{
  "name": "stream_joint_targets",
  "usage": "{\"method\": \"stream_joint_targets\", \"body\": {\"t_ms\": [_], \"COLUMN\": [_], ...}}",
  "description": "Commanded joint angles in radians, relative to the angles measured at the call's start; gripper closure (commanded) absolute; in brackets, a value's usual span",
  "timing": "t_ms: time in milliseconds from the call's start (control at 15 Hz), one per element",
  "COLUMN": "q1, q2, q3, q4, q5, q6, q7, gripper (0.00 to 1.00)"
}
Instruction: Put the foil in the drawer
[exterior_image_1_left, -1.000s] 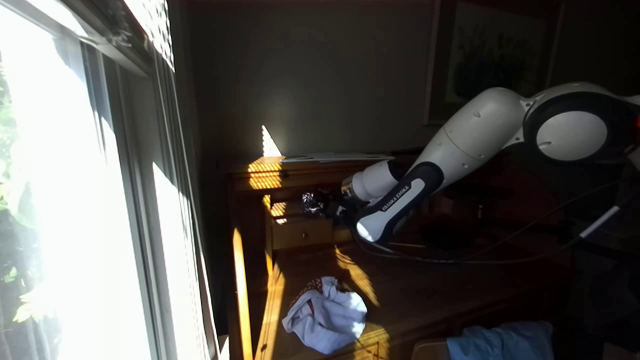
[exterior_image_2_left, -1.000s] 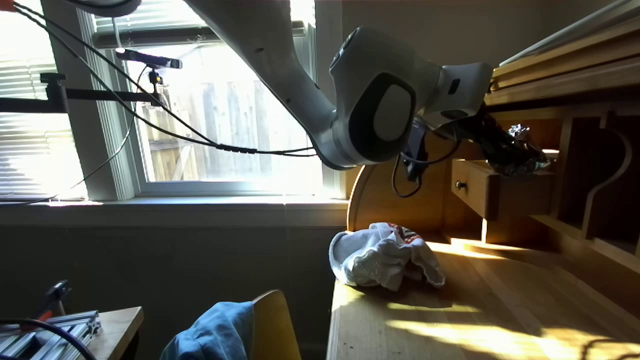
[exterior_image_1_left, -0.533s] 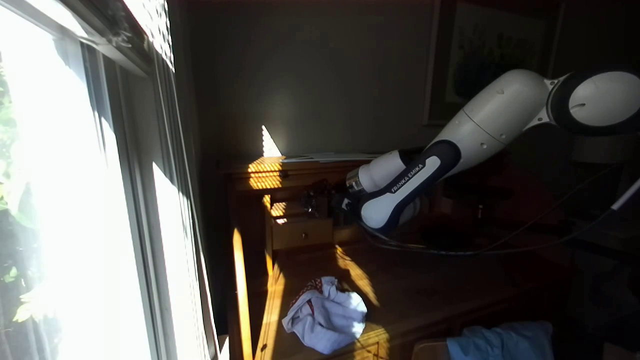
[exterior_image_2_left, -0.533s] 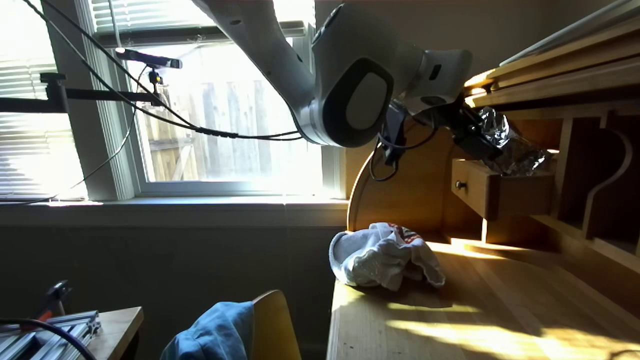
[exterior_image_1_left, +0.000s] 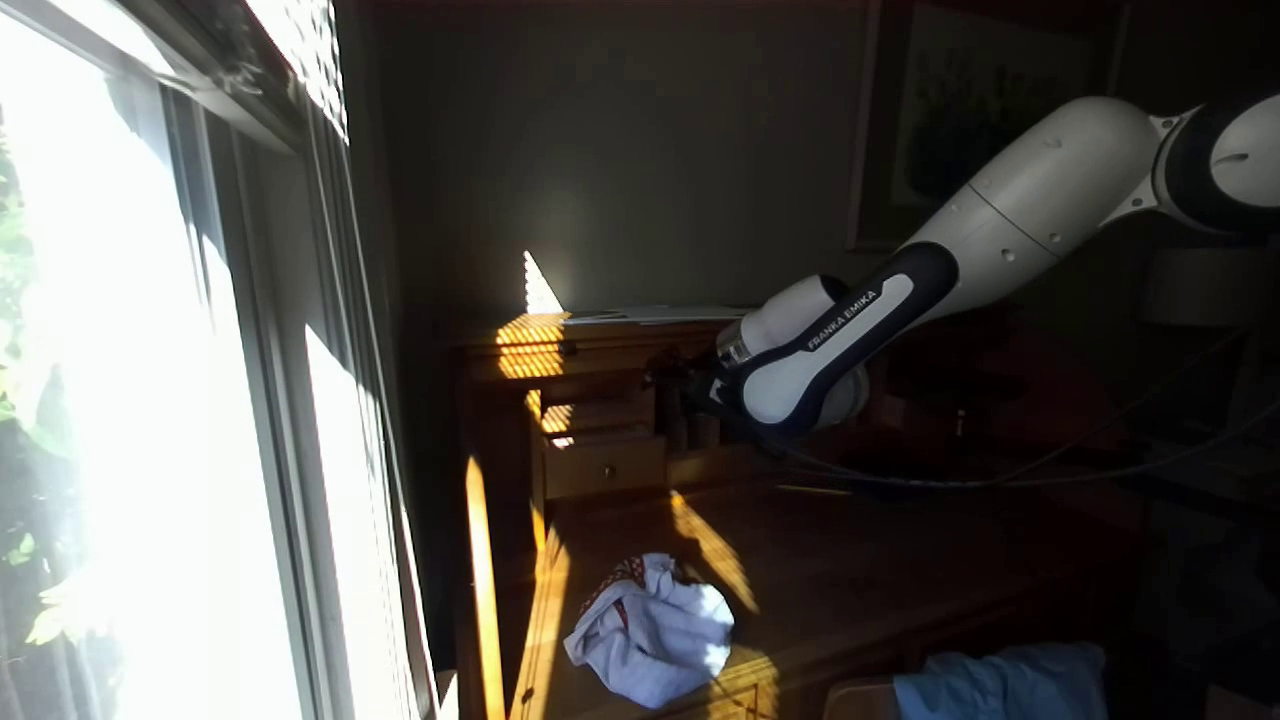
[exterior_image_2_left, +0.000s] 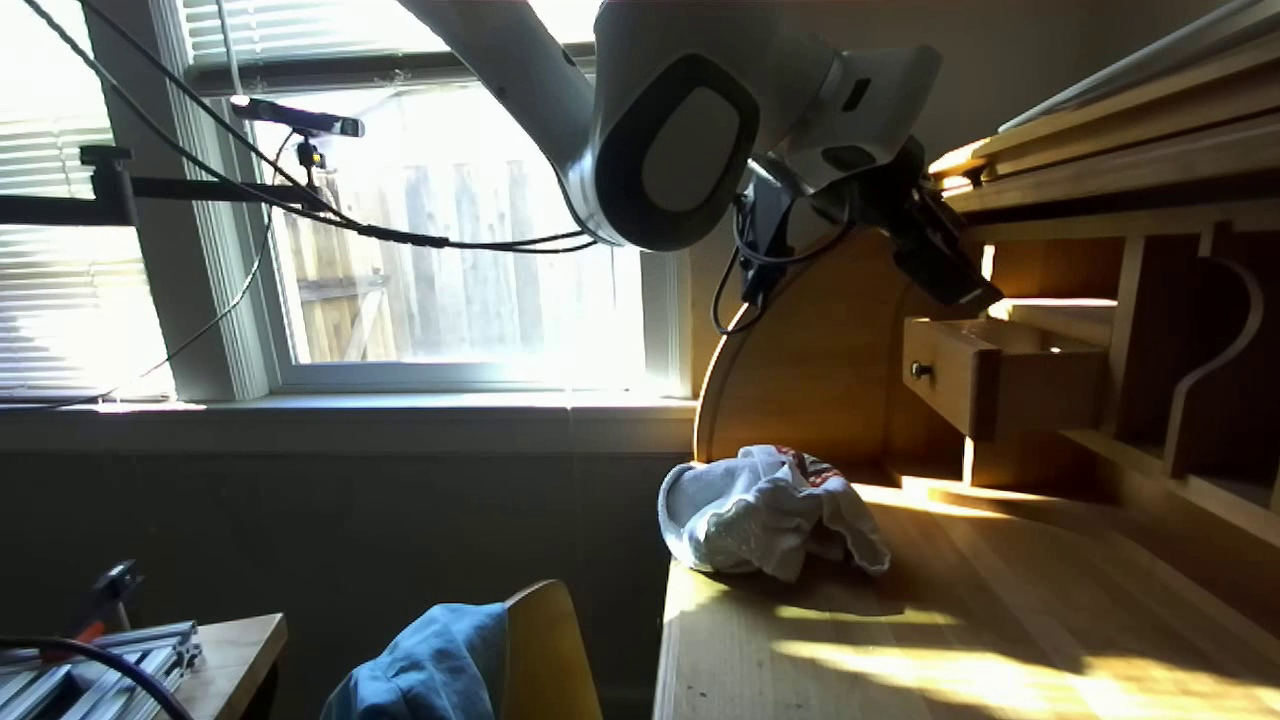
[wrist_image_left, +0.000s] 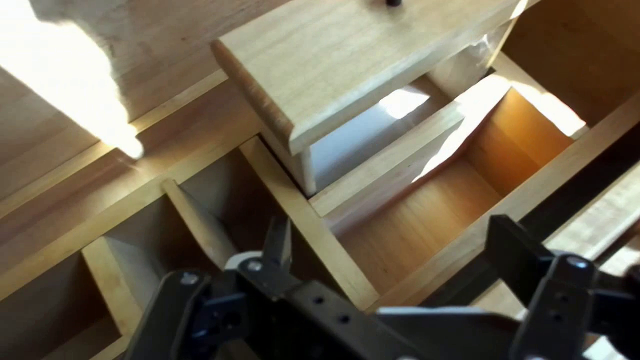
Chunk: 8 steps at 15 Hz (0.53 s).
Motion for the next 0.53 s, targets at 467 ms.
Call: {"method": "stream_joint_targets", "body": {"t_ms": [467], "q1": [0.239], "q2": [-0.163], "q3": [-0.248], "q4": [-0.12], "q5": [-0.029], "q6": [-0.38], "q7": [0.05], "gripper": [0.0]}}
